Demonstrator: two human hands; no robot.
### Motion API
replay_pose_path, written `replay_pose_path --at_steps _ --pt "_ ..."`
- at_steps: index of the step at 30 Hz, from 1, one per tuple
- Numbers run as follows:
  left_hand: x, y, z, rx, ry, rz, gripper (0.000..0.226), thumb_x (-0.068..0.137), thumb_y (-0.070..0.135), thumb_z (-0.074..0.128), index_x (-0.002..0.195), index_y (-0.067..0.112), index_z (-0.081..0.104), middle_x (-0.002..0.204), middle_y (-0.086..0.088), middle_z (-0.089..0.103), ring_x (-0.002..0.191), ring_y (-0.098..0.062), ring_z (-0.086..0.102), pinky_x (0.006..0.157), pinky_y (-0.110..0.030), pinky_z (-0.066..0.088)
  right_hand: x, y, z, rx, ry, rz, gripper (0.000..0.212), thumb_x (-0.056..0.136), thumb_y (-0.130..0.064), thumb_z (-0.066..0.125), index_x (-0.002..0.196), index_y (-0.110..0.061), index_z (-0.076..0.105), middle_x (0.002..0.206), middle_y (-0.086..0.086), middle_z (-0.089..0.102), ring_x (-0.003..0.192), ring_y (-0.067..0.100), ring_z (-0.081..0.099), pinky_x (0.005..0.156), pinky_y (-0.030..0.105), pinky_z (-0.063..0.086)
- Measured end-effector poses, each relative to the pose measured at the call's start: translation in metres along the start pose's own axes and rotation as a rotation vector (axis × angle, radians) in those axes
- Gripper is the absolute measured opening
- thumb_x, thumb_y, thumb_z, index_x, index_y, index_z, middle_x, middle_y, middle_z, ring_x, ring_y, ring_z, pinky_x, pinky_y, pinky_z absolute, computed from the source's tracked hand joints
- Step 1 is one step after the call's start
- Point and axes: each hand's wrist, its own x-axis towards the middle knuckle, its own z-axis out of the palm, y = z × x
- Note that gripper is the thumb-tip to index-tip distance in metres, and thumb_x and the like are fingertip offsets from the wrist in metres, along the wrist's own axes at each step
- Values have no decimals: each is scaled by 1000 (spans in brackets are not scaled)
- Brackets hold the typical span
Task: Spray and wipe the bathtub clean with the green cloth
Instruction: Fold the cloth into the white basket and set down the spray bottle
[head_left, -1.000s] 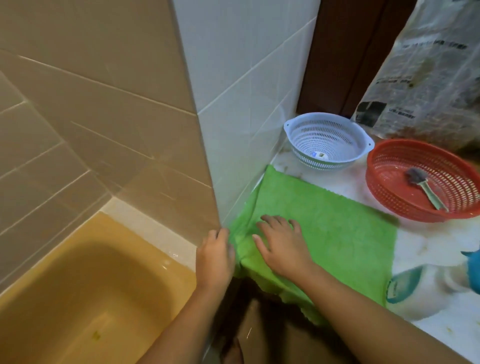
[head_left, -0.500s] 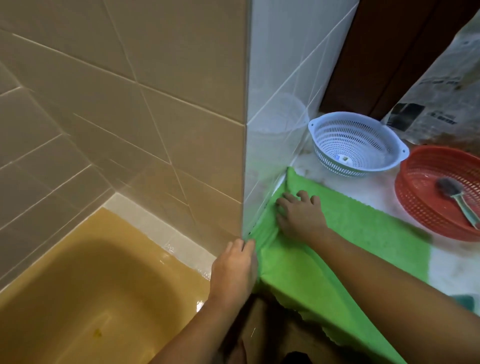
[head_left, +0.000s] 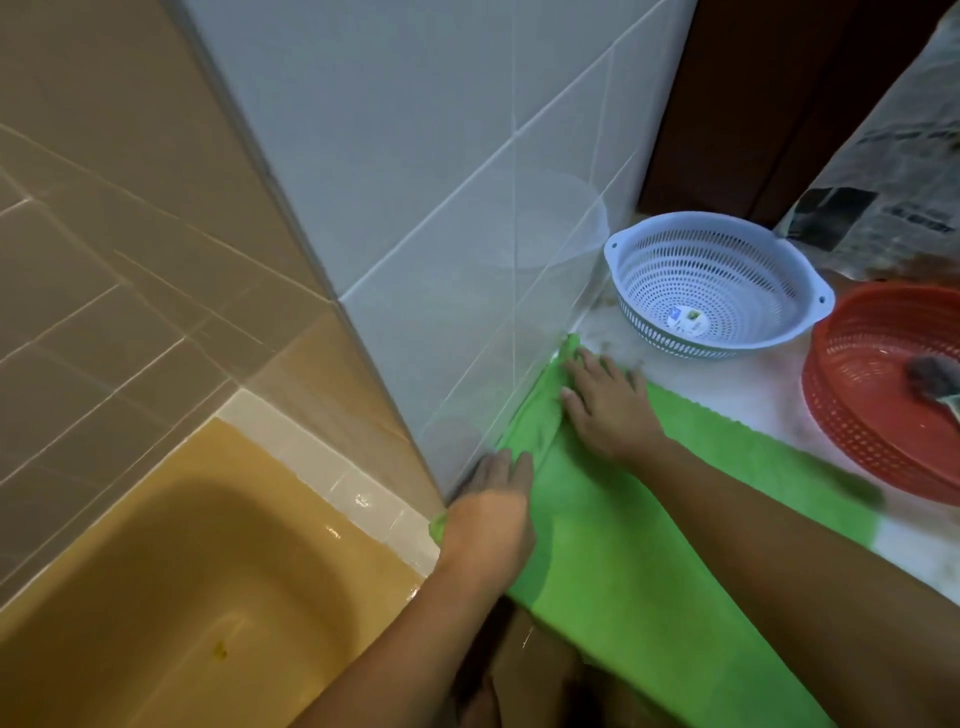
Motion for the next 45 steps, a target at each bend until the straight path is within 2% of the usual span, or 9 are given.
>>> replay_pose_path --at_steps 4,7,10,14,20,27,34,40,45 --pt "44 17 -5 -86 -109 -1 63 95 -1 49 156 11 41 158 -11 43 146 -32 40 119 -40 35 -30 23 13 -36 2 61 67 109 -52 17 166 -19 7 174 1 2 160 22 -1 128 54 -1" --pt "74 16 -4 -93 -240 12 78 93 -7 41 164 16 22 172 -3 20 159 -20 16 127 -35 23 -41 41 20 -122 -19 92 73 103 -62 2 166 -25 -2 171 -7 -8 159 17 -13 127 55 -9" --pt "82 19 0 -64 -239 -21 76 88 -6 46 161 10 29 168 -8 29 157 -21 23 124 -31 23 -41 51 20 -140 1 118 77 100 -63 -2 166 -25 -2 172 -7 -7 159 17 -13 126 56 -10" --pt "95 34 8 75 -131 -11 53 81 0 55 134 5 56 135 -16 58 126 -35 55 102 -43 47 -39 45 17 -89 22 92 76 102 -59 5 166 -19 10 174 -2 4 160 20 -3 127 57 -8" --pt "128 47 34 -38 -216 229 60 97 5 48 156 8 40 159 -15 42 152 -34 31 127 -48 22 -79 51 10 74 358 207 59 105 -38 30 153 -7 46 160 13 44 152 29 33 127 55 17" --pt "138 63 52 82 -291 202 60 110 52 21 166 31 14 174 7 7 161 -18 -4 127 -56 -7 -120 86 16 26 254 412 72 104 -51 15 162 -10 29 169 8 29 158 24 22 129 50 10" --pt "137 71 51 119 -290 151 62 108 57 18 165 35 9 175 6 1 161 -20 -8 124 -60 -8 -138 92 7 -70 245 605 70 103 -52 22 161 -15 34 170 5 27 159 28 16 127 58 0" --pt "142 62 54 108 -310 170 64 106 62 18 165 40 5 174 6 -4 160 -21 -13 124 -60 -13 -162 117 9 -94 110 737 80 97 -74 3 165 -33 -3 173 -3 -6 160 25 -7 126 60 -5" --pt "117 58 40 62 -308 251 66 105 60 15 165 34 13 175 3 2 160 -22 -10 124 -62 -11 -170 80 8 -70 125 751 86 98 -73 14 166 -19 11 174 7 2 160 31 -4 125 65 -5"
